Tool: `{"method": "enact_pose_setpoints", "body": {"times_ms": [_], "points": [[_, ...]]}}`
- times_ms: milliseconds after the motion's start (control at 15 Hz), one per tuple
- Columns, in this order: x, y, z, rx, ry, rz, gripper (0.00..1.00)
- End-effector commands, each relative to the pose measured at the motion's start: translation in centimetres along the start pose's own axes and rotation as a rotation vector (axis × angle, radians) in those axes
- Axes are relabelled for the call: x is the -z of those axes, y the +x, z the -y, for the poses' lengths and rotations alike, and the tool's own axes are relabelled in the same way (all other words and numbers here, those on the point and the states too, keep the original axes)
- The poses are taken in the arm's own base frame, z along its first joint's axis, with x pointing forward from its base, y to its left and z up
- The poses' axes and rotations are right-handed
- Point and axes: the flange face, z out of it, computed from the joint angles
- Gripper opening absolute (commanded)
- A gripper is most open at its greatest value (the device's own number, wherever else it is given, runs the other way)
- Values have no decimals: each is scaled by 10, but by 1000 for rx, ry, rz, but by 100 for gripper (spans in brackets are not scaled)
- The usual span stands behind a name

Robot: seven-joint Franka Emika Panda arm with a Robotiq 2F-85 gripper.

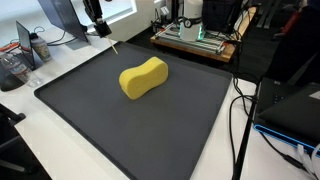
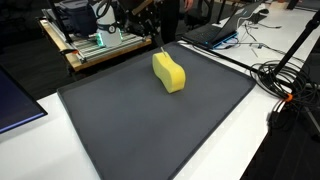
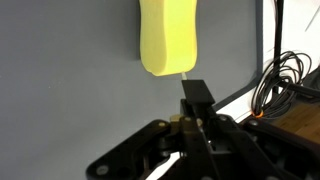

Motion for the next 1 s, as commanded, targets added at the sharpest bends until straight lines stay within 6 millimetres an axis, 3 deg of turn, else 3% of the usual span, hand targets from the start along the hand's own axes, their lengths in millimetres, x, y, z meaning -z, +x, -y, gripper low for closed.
{"method": "enact_pose_setpoints", "body": {"times_ms": [0, 200, 267, 667, 733, 933], "points": [[17, -26, -24, -25, 63, -86, 3], [22, -37, -42, -54, 90, -85, 3], [18, -21, -36, -48, 54, -70, 12], [17, -29, -45, -60, 59, -67, 12], [17, -29, -45, -60, 59, -67, 3], [16, -50, -51, -54, 79, -86, 3]]}}
